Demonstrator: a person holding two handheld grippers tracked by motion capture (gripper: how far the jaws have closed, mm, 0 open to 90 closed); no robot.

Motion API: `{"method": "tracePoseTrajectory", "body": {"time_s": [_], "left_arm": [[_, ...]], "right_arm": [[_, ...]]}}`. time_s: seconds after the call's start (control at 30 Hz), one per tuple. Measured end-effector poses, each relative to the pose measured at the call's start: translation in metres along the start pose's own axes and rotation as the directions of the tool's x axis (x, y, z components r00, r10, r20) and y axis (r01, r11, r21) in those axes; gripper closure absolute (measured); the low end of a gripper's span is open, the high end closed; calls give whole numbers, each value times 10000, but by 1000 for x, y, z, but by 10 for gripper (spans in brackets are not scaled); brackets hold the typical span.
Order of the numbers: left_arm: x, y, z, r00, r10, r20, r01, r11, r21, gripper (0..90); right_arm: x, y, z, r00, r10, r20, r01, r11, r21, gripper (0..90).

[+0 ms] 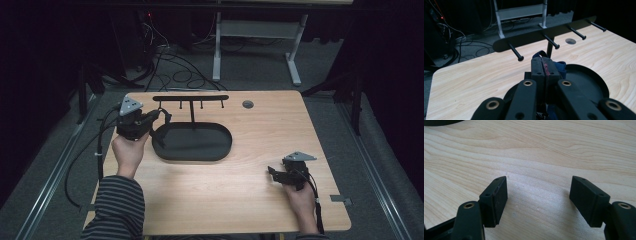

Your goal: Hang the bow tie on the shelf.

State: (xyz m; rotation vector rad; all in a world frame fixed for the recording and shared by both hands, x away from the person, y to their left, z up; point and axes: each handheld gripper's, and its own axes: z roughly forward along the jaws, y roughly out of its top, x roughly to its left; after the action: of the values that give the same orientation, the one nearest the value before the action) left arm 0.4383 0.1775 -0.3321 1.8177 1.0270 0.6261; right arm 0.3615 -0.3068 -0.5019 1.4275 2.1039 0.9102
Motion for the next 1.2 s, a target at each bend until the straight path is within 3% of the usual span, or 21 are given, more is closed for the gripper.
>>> {"method": "tracePoseTrajectory", "body": {"time_s": [0.43, 0.8, 1.2], "left_arm": [[9, 12, 17, 9986, -92, -523, 89, 9999, -67, 889], [19, 6, 34, 9950, -246, -969, 272, 9993, 250, 888], [23, -4, 40, 9941, -485, -970, 536, 9973, 508, 850]], "right_arm": [[0, 0, 0, 10000, -1, -1, 1, 10000, -1, 321], [0, 0, 0, 10000, -7, 1, 7, 10000, 6, 321], [0, 0, 0, 10000, -12, -5, 12, 10000, 0, 321]]}}
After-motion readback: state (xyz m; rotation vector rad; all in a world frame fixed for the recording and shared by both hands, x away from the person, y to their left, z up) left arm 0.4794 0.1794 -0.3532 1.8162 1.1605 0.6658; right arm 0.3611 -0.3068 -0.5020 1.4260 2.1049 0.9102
